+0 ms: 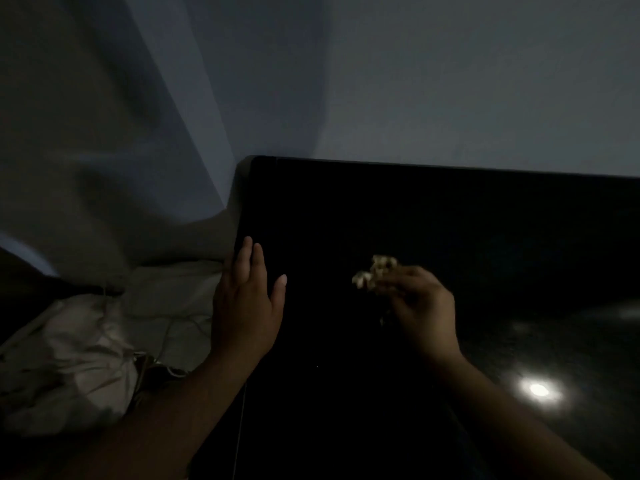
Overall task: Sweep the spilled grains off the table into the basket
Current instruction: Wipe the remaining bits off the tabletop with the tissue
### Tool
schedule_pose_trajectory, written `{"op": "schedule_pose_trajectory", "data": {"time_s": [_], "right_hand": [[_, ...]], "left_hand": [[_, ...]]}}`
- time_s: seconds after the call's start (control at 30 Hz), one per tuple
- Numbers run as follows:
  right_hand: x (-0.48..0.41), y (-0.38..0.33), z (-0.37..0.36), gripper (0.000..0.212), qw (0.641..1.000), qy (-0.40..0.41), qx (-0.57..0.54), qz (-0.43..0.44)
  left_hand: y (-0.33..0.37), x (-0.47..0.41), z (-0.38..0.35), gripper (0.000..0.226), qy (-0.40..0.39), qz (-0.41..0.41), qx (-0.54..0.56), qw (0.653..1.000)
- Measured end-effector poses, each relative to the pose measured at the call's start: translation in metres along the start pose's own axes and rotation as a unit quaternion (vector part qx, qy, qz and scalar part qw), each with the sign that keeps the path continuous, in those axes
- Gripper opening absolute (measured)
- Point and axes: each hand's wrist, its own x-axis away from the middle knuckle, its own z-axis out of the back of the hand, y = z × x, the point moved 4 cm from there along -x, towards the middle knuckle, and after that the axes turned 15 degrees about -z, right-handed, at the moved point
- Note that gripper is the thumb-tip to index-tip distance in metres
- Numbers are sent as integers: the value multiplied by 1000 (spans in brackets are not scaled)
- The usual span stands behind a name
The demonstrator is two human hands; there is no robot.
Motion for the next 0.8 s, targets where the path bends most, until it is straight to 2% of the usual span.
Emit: {"op": "schedule_pose_trajectory", "data": {"time_s": [0.1, 0.13, 0.23, 0.4, 0.47, 0.57, 0.7, 0.8], "right_hand": [[18, -11, 2, 28, 995, -51, -76, -39], [14, -15, 6, 27, 994, -37, -99, -40], [-17, -18, 26, 25, 995, 69, -66, -8], [-28, -3, 18, 25, 996, 77, -38, -20], [-8, 4, 12, 28, 998, 59, -10, 2], [35, 14, 8, 30, 1000, 4, 21, -19], [76, 5, 4, 27, 995, -84, -33, -52], [49, -7, 21, 29, 999, 17, -32, -16]], "left_hand": [[0, -1, -1, 64, 1, 1, -9, 1000], [-1, -1, -2, 64, 0, 2, -11, 1000], [-1, -1, -2, 63, 3, -5, -11, 1000], [2, -1, 0, 63, 13, 2, -18, 1000], [1, -1, 1, 70, 13, -4, -26, 1000], [1, 0, 0, 73, 7, -6, -34, 999], [2, 0, -1, 63, 10, -4, -35, 999], [3, -1, 0, 64, 2, 9, -30, 1000]]}}
